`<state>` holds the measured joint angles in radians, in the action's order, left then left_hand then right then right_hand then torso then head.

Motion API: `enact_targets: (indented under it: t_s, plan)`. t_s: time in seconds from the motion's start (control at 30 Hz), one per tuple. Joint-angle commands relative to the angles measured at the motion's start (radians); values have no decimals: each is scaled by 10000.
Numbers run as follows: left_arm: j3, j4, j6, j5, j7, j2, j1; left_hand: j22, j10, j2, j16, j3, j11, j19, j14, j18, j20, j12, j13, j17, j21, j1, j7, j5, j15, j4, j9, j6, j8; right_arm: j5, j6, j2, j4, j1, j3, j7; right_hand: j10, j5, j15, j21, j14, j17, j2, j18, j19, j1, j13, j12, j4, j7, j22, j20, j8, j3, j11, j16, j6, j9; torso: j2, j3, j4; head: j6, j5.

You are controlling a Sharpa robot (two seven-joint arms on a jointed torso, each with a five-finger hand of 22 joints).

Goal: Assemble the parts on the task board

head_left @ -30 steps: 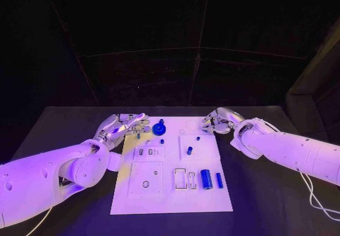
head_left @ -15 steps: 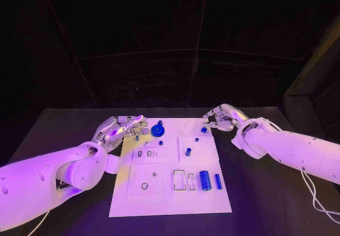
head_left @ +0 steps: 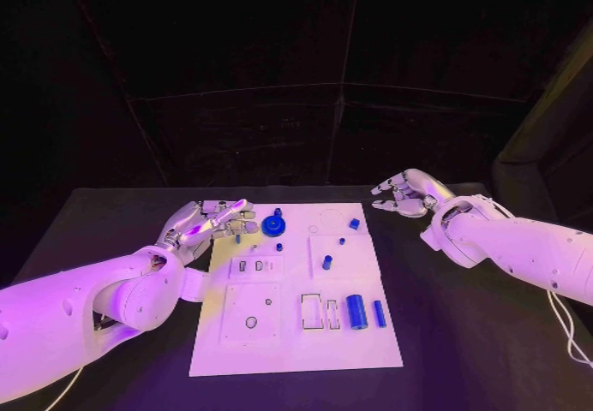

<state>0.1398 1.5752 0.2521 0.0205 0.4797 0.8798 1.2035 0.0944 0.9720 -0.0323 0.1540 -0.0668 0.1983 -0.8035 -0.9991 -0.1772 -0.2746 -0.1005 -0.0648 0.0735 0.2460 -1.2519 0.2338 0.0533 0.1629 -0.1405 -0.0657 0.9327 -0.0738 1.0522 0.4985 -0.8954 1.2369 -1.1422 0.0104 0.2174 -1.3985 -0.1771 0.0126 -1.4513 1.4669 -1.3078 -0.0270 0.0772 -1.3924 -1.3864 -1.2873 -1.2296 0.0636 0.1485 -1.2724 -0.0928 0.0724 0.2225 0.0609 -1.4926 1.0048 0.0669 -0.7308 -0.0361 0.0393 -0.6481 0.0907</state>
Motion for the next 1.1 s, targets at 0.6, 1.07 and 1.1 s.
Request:
enact_targets:
  t_s: [0.6, 1.07, 1.1]
  plan:
    - [-6, 22, -104, 5, 84, -15, 12, -13, 56, -108, -42, 19, 27, -54, -47, -65, 15, 59, 12, -12, -19, -14, 201, 44, -18, 71, 3, 51, 68, 3608, -1342, 115, 291, -64, 6, -687, 169, 276, 189, 75, 656, -824, -399, -95, 145, -173, 74, 123, 652, -238, 145, 117, 116, 403, -230, 96, 391, 53, -3, -5, 15, -24, 36]
    - [-6, 24, -108, 5, 72, -14, 12, -15, 57, -109, -45, 20, 26, -56, -49, -65, 15, 62, 12, -13, -21, -21, 200, 45, -18, 81, 3, 52, 69, 4431, -1018, 444, 283, -63, 4, -1183, 154, 520, 222, 73, 662, -838, -381, -100, 131, -146, 48, 94, 750, -278, 128, 155, 19, 605, -263, 101, 421, -2, -4, -3, 12, 1, 26]
    - [-6, 22, -108, 5, 70, -15, 12, -15, 57, -109, -45, 20, 26, -56, -49, -65, 15, 62, 12, -13, -21, -21, 200, 45, -18, 81, 3, 52, 69, 4468, -1016, 491, 264, -63, 5, -1205, 156, 519, 226, 74, 662, -836, -378, -100, 132, -155, 52, 98, 762, -289, 130, 157, -2, 627, -272, 102, 395, -8, -4, -3, 12, 1, 26]
